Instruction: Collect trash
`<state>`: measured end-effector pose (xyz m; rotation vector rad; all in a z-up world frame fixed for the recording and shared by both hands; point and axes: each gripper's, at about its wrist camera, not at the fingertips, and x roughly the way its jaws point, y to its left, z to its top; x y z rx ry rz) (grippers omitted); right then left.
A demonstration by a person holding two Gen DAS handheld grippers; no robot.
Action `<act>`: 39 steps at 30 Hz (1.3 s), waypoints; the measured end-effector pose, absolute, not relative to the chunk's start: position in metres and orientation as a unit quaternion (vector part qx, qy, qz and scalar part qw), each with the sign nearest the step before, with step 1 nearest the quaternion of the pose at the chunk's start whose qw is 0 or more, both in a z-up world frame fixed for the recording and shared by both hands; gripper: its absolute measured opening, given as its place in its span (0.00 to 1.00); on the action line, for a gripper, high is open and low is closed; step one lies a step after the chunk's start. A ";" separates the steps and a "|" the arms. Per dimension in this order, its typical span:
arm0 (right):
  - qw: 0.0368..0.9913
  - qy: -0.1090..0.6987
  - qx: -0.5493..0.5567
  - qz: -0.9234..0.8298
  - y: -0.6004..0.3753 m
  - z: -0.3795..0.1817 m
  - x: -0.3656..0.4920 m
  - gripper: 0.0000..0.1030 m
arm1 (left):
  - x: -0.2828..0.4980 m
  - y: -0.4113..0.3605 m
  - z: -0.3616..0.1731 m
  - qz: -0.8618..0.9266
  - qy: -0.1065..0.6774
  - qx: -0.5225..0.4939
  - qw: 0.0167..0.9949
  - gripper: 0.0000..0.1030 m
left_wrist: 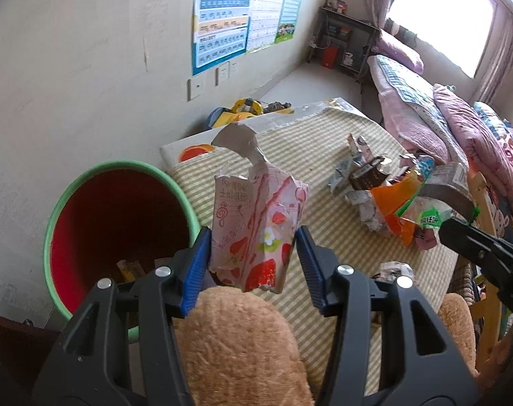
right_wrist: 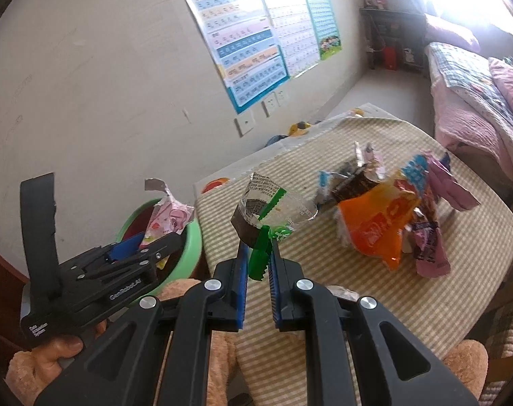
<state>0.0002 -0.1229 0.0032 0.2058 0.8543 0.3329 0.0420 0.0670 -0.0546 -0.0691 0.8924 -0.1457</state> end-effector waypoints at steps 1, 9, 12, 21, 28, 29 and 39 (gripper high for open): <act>0.891 0.411 0.096 0.166 -0.118 0.004 0.001 0.10 | 0.042 0.071 -0.055 -0.067 0.431 -0.035 0.899 0.48; 0.883 0.413 0.071 0.210 -0.076 0.001 0.015 0.10 | 0.043 0.121 -0.063 -0.002 0.431 -0.051 0.901 0.48; 0.880 0.412 0.058 0.229 -0.057 0.000 0.022 0.10 | 0.043 0.145 -0.069 0.023 0.435 -0.064 0.898 0.48; 0.843 0.447 0.044 0.297 0.012 -0.020 0.050 0.11 | 0.040 0.213 -0.095 0.083 0.459 -0.100 0.879 0.48; 0.818 0.467 0.036 0.335 0.060 -0.032 0.065 0.20 | 0.035 0.238 -0.108 0.111 0.468 -0.121 0.868 0.59; 0.815 0.468 0.036 0.338 0.064 -0.032 0.065 0.28 | 0.035 0.241 -0.110 0.114 0.471 -0.125 0.866 0.68; 0.829 0.462 0.063 0.308 0.036 -0.023 0.060 0.60 | 0.034 0.239 -0.108 0.113 0.468 -0.132 0.867 0.77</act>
